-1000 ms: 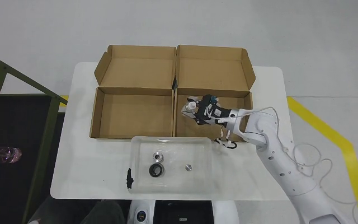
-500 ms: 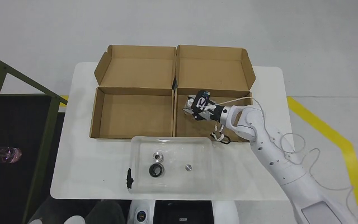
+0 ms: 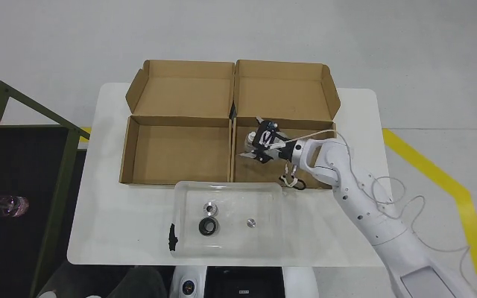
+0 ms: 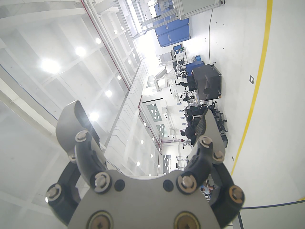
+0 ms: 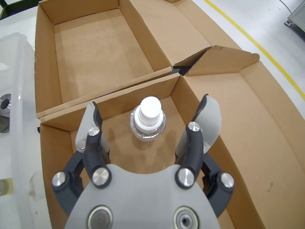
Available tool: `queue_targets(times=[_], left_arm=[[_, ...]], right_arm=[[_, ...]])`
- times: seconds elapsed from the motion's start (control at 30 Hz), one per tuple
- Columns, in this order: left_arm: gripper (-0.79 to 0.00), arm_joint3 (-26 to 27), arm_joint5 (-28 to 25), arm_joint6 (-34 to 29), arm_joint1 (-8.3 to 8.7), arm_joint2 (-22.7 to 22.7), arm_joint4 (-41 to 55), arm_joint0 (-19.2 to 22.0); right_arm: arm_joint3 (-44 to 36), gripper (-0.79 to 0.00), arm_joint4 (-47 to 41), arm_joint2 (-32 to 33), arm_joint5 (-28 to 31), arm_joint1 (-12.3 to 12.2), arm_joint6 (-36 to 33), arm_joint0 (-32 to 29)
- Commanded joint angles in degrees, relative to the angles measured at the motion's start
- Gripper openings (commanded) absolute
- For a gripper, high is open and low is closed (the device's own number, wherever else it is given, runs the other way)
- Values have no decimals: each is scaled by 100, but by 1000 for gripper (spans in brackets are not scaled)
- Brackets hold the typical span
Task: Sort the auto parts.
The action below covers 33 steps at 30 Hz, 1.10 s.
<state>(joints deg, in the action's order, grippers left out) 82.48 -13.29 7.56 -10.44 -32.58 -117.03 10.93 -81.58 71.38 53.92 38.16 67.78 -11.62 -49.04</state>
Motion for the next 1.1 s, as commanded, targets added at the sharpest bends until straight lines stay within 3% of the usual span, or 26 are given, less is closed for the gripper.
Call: queue_targets(times=[0.0, 0.57, 1.07], left_arm=[[0, 0, 0, 0, 0, 0, 0, 0], [0, 0, 0, 0, 0, 0, 0, 0], [0, 0, 0, 0, 0, 0, 0, 0]], right_arm=[[-209, 0, 34, 113, 65, -38, -36, -87], [-1882, 0, 3, 800, 1199, -351, -862, -940], [-2991, 0, 343, 402, 1603, -468, -1380, -1765]])
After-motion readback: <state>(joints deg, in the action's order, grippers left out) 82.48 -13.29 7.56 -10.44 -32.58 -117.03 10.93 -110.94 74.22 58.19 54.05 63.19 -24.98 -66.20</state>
